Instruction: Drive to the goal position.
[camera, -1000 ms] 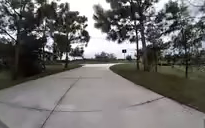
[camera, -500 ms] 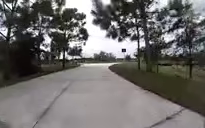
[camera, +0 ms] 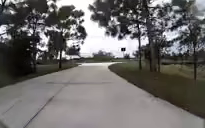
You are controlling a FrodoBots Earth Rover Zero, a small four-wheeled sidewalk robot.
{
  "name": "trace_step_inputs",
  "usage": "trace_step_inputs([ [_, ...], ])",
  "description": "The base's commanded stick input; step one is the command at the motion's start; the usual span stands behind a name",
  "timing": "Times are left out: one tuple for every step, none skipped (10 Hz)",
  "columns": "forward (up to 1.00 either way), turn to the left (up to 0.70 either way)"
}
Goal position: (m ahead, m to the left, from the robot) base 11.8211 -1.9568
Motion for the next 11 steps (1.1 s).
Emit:
trace_step_inputs([
  [0.85, 0.34],
  [0.85, 0.34],
  [0.85, 0.34],
  [0.85, 0.34],
  [0.85, 0.25],
  [0.85, 0.00],
  [0.85, 0.00],
  [0.85, 0.00],
  [0.85, 0.00],
  [0.85, 0.00],
  [0.85, 0.00],
])
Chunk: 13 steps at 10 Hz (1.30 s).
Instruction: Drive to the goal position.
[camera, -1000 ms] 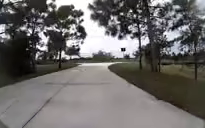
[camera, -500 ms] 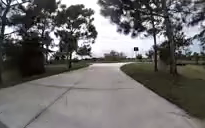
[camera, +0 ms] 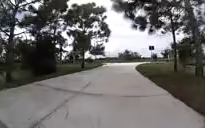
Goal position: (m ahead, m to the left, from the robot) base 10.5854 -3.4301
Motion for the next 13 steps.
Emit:
trace_step_inputs([
  [0.85, 0.00],
  [0.85, 0.00],
  [0.85, 0.00],
  [0.85, 0.00],
  [0.85, 0.00],
  [0.85, 0.00],
  [0.85, 0.00],
  [0.85, 0.00],
  [0.85, 0.00],
  [0.85, 0.00],
  [0.85, -0.04],
  [0.85, -0.19],
  [0.85, -0.34],
])
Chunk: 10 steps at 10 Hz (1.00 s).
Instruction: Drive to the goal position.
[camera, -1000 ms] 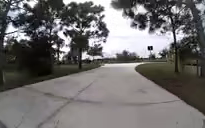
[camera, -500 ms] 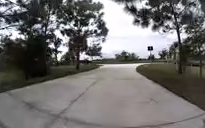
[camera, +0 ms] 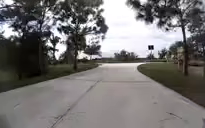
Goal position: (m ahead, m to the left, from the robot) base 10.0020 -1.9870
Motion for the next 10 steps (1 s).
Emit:
trace_step_inputs([
  [0.85, -0.34],
  [0.85, -0.34],
  [0.85, -0.34],
  [0.85, 0.00],
  [0.85, 0.00],
  [0.85, 0.00],
  [0.85, 0.00],
  [0.85, 0.00],
  [0.85, 0.00],
  [0.85, 0.00],
])
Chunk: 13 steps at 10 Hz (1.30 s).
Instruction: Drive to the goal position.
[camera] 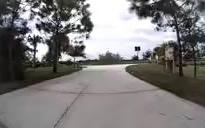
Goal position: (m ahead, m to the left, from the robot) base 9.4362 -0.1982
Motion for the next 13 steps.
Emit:
trace_step_inputs([
  [0.85, 0.00],
  [0.85, 0.00],
  [0.85, 0.00],
  [0.85, 0.00],
  [0.85, 0.00],
  [0.85, 0.00],
  [0.85, 0.00],
  [0.85, 0.00],
  [0.85, 0.00],
  [0.85, 0.00],
  [0.85, 0.00],
  [0.85, 0.00],
  [0.85, 0.00],
])
